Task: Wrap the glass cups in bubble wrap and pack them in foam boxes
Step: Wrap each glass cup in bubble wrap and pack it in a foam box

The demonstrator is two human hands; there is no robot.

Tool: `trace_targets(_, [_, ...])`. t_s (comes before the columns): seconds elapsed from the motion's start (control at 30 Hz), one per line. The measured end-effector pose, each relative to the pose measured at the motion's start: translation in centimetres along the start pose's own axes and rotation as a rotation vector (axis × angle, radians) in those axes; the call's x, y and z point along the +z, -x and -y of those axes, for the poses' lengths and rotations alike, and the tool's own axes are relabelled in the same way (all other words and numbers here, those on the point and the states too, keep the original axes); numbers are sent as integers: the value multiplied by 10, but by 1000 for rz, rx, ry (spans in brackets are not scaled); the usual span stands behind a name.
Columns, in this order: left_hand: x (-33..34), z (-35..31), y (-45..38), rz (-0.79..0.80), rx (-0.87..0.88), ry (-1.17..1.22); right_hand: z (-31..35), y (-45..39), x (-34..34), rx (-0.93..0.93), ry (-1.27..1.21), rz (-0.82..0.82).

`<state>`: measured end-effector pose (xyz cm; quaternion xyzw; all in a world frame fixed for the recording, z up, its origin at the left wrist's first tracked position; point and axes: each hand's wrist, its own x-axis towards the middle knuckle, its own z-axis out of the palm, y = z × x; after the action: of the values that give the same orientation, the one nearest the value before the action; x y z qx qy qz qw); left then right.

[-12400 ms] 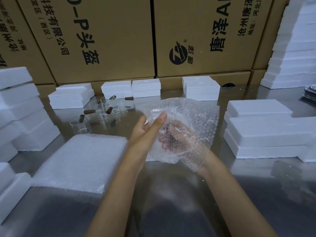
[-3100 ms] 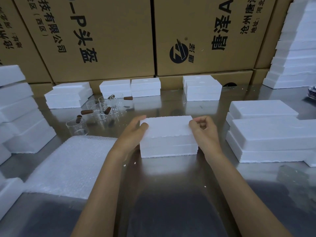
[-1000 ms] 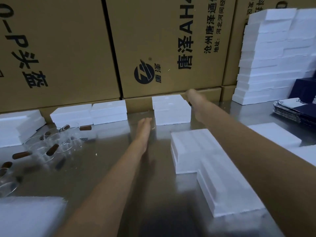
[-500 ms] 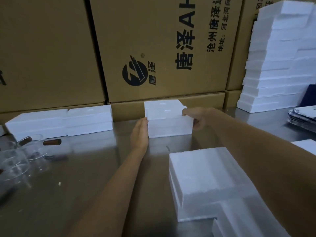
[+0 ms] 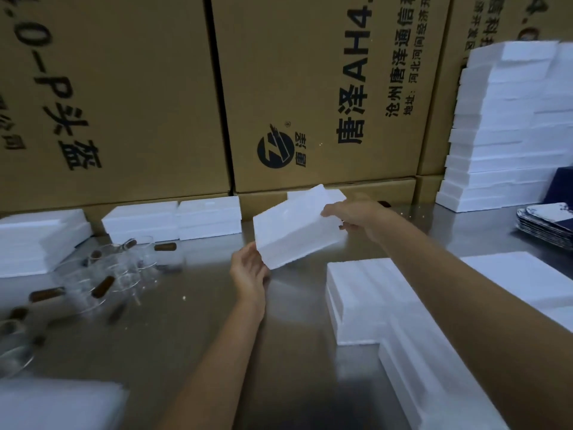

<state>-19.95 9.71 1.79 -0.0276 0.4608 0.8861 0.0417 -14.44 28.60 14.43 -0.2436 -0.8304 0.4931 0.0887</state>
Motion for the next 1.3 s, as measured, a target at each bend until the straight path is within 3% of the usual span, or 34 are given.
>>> trace_targets(0.17, [-49, -45, 56, -95, 62, 66, 32, 65, 30, -145, 112, 25])
trace_targets(0.33, [-82, -93, 112, -133, 161, -18, 39, 132, 53, -204, 116, 48])
trace_targets(0.6, [-129, -134, 216, 57, 134, -459, 0, 229, 63, -175, 146, 148])
trace_targets(0.67, [-139, -133, 233, 116, 74, -546, -18, 246, 61, -128, 191, 214])
trace_targets(0.8, [-153, -124, 249, 67, -90, -664, -41, 275, 56, -25, 341, 364])
trace_targets(0.9, [-166, -121, 263, 187, -12, -885, -47, 286, 56, 18, 373, 407])
trace_targets(1.1, [-149, -141, 242, 149, 163, -957, -29, 270, 59, -88, 340, 261])
trace_targets(1.3, [-127, -134, 193, 118, 101, -926, -28, 226, 93, -46, 83, 123])
